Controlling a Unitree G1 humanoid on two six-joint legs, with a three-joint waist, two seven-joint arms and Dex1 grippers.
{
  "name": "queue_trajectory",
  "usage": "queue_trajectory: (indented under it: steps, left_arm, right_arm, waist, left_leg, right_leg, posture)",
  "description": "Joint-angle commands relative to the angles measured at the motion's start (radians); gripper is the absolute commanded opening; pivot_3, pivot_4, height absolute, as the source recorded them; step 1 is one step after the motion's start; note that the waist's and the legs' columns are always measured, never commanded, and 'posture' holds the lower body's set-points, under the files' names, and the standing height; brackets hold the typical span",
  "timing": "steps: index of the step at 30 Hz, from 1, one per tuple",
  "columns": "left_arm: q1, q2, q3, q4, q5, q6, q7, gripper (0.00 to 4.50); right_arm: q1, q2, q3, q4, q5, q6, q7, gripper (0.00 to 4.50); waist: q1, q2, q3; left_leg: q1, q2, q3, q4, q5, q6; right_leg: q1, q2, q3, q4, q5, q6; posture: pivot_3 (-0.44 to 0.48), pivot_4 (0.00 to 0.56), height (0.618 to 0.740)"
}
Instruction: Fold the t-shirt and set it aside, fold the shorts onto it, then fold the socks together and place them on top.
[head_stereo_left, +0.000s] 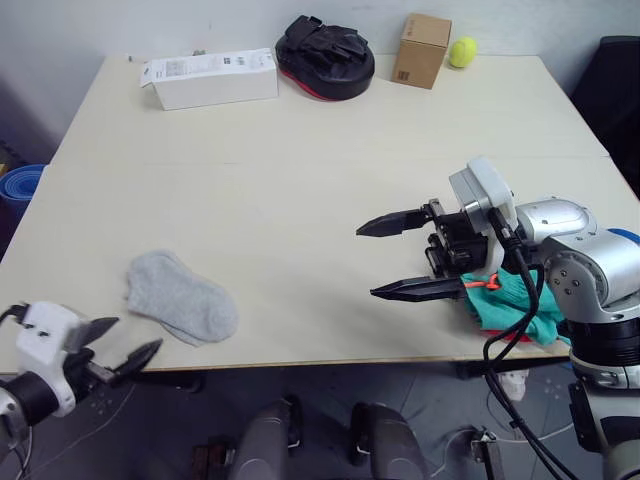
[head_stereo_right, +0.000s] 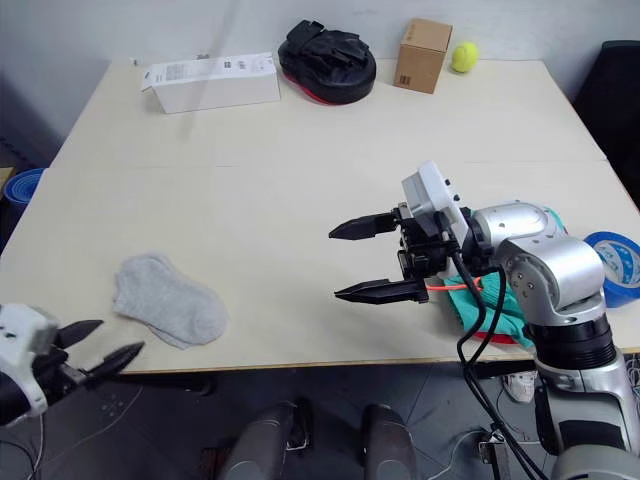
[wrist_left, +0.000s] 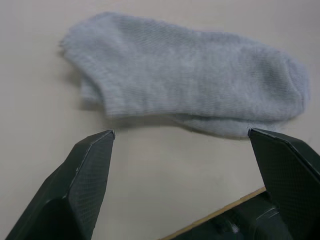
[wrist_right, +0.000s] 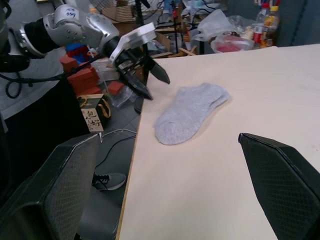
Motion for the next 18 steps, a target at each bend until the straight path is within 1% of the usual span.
queue_trajectory:
  steps: [1,4,6,9,13,16,18]
  left_arm:
    - [0.043,0.059,-0.062,-0.007,0.146,-0.266,-0.07,4.5]
    - [0.036,0.088,-0.124,0.043,0.221,-0.414,-0.095,4.5]
    - [0.022,0.111,-0.162,0.105,0.28,-0.518,-0.103,4.5]
    - [-0.012,0.129,-0.192,0.205,0.333,-0.628,-0.098,4.5]
    - [-0.089,0.152,-0.217,0.33,0.36,-0.691,-0.084,4.5]
    - [-0.155,0.158,-0.247,0.349,0.327,-0.673,-0.096,4.5]
    - [-0.183,0.163,-0.269,0.353,0.33,-0.665,-0.103,4.5]
  right_arm:
    - [0.01,-0.022,-0.027,-0.043,0.009,0.005,-0.02,4.47]
    - [0.016,-0.03,-0.033,-0.047,0.014,0.013,-0.036,4.47]
    - [0.024,-0.036,-0.04,-0.059,0.02,0.024,-0.054,4.47]
    - [0.038,-0.047,-0.055,-0.086,0.038,0.043,-0.074,4.47]
    - [0.057,-0.059,-0.078,-0.114,0.063,0.067,-0.101,4.47]
    - [0.077,-0.066,-0.09,-0.134,0.072,0.072,-0.116,4.47]
    - [0.088,-0.07,-0.094,-0.146,0.079,0.074,-0.125,4.47]
  waist:
    - [0.0,0.0,0.0]
    - [-0.001,0.0,0.0]
    - [-0.002,0.0,0.0]
    - [-0.002,0.0,0.0]
    - [0.0,0.0,0.0]
    - [0.001,0.001,0.0]
    - [0.0,0.001,0.0]
  left_leg:
    - [0.0,0.0,0.002,-0.001,0.0,0.0]
    - [-0.001,0.001,0.009,-0.002,0.0,0.001]
    - [0.0,0.001,0.011,-0.002,-0.001,0.003]
    - [0.0,0.002,0.011,-0.003,-0.003,0.005]
    - [0.0,0.003,0.012,-0.003,-0.003,0.005]
    - [0.001,0.003,0.012,-0.004,-0.003,0.005]
    - [0.001,0.003,0.012,-0.004,-0.003,0.005]
  right_leg:
    - [-0.001,0.0,0.001,0.0,0.0,0.0]
    - [-0.006,-0.001,0.006,0.001,0.0,0.0]
    - [-0.007,-0.001,0.008,0.001,0.001,-0.001]
    - [-0.008,-0.001,0.009,0.001,0.001,-0.001]
    - [-0.009,-0.001,0.009,0.001,0.001,-0.002]
    - [-0.009,0.0,0.009,0.002,0.002,-0.003]
    - [-0.009,0.0,0.009,0.002,0.002,-0.003]
  posture:
    - [0.0,0.15,0.74]
    - [0.0,0.15,0.74]
    - [0.0,0.15,0.74]
    - [0.0,0.15,0.74]
    - [0.0,0.15,0.74]
    - [0.0,0.15,0.74]
    - [0.0,0.15,0.74]
